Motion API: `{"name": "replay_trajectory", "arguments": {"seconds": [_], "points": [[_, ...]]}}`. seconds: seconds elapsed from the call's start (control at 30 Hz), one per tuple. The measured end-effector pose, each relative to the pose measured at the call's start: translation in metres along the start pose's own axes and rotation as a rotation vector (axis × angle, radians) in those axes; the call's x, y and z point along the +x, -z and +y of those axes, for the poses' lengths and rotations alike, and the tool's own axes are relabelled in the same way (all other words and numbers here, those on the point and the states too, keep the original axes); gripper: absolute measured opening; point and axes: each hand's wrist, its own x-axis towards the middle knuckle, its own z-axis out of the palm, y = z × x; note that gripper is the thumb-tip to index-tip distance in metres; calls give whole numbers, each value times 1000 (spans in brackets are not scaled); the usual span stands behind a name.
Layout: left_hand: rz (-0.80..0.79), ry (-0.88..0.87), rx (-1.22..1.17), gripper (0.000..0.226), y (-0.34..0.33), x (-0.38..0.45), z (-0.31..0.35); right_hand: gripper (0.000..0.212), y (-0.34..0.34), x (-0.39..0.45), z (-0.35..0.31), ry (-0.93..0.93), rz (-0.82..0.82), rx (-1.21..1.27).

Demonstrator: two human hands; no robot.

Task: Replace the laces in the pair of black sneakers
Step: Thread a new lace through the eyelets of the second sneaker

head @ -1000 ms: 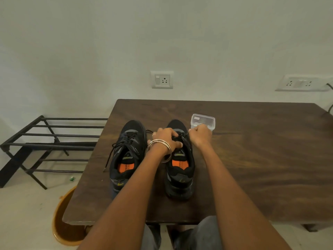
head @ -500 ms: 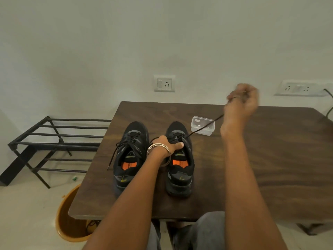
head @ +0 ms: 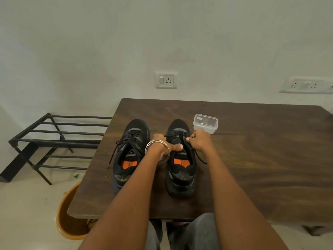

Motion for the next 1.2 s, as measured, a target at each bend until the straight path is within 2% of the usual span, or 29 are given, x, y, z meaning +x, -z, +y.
{"name": "replay_trajectory", "arguments": {"seconds": [0.13, 0.23, 0.3, 0.37, 0.5, 0.57, 0.6, 0.67, 0.7, 0.73, 0.8, 0.83, 0.87, 0.93, 1.0, 1.07, 1.2], "points": [[54, 5, -16, 109, 0, -5, 2, 24, -3, 0, 4, 13, -24, 87], [71, 6, -30, 116, 0, -9, 4, 31, 1, -2, 1, 1, -56, 74], [74, 9, -32, 118, 0, -9, 5, 25, 10, -6, -5, -28, -46, 143], [87, 17, -59, 120, -1, -5, 4, 12, 25, -10, -14, -86, 33, 453], [80, 31, -127, 133, 1, 0, 3, 23, 67, -29, -29, -82, 241, 1360], [83, 25, -105, 131, 2, -1, 3, 23, 81, -36, -31, -17, 375, 1594], [78, 21, -93, 129, 1, -1, 3, 21, 84, -36, -30, -9, 443, 1602], [57, 13, -63, 123, 1, -1, 4, 11, 81, -36, -31, -50, 543, 1349], [45, 7, -46, 118, 1, -3, 5, 5, 75, -34, -30, -66, 562, 1108], [28, -2, -26, 112, 2, -3, 5, 8, 67, -31, -26, -79, 559, 785], [5, -38, 24, 99, 2, -3, 6, 23, 48, -23, -15, -104, 453, 66], [0, -60, 53, 94, 2, -3, 6, 27, 40, -21, -12, -104, 365, -150], [0, -84, 77, 91, 1, -3, 6, 30, 33, -19, -12, -99, 269, -261], [1, -119, 105, 89, 0, -2, 6, 31, 20, -13, -15, -70, 106, -279], [8, -143, 121, 89, -2, -2, 7, 25, 11, -10, -17, -51, 21, -231], [15, -146, 127, 89, -2, -3, 7, 22, 8, -8, -17, -57, 40, -172], [8, -104, 42, 97, -1, -6, 5, 22, 22, -9, -20, -78, 183, -68]]}}
